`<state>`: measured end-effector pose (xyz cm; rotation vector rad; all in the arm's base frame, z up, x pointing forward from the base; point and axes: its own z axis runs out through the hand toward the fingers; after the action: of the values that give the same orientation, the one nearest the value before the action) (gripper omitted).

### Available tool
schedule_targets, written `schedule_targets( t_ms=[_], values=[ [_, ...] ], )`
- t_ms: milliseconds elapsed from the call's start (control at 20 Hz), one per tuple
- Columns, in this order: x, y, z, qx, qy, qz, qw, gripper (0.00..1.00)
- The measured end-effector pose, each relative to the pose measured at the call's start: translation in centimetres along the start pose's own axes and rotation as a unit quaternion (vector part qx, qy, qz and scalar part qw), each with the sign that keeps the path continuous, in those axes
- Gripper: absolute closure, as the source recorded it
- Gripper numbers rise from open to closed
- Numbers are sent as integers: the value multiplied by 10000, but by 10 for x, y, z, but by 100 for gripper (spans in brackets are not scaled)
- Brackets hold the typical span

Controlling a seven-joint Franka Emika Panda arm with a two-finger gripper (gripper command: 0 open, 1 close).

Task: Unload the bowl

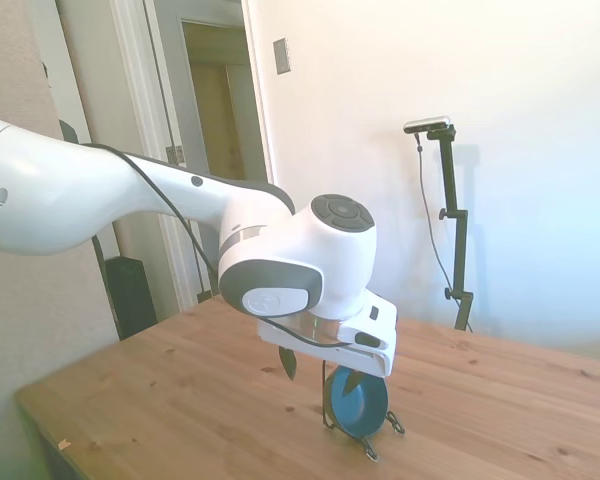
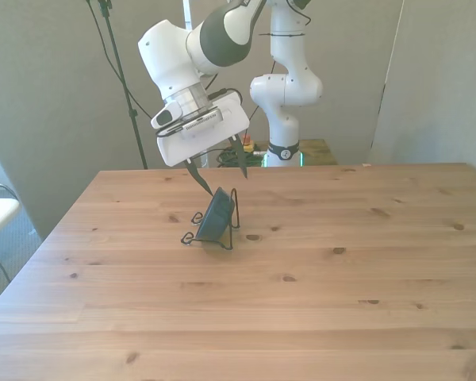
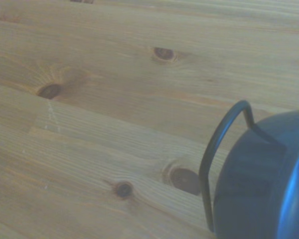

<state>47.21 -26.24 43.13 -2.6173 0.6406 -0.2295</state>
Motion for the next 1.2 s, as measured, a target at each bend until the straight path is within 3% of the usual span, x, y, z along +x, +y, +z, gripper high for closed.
schedule_targets(
  t_ms=[600, 650, 1200],
  values=[
    [6, 5, 20, 111, 24, -20, 9999, 0],
    [6, 6, 21, 124, 26, 4, 9999, 100],
    [2, 18, 24, 236, 277, 270, 9990, 100]
  ],
)
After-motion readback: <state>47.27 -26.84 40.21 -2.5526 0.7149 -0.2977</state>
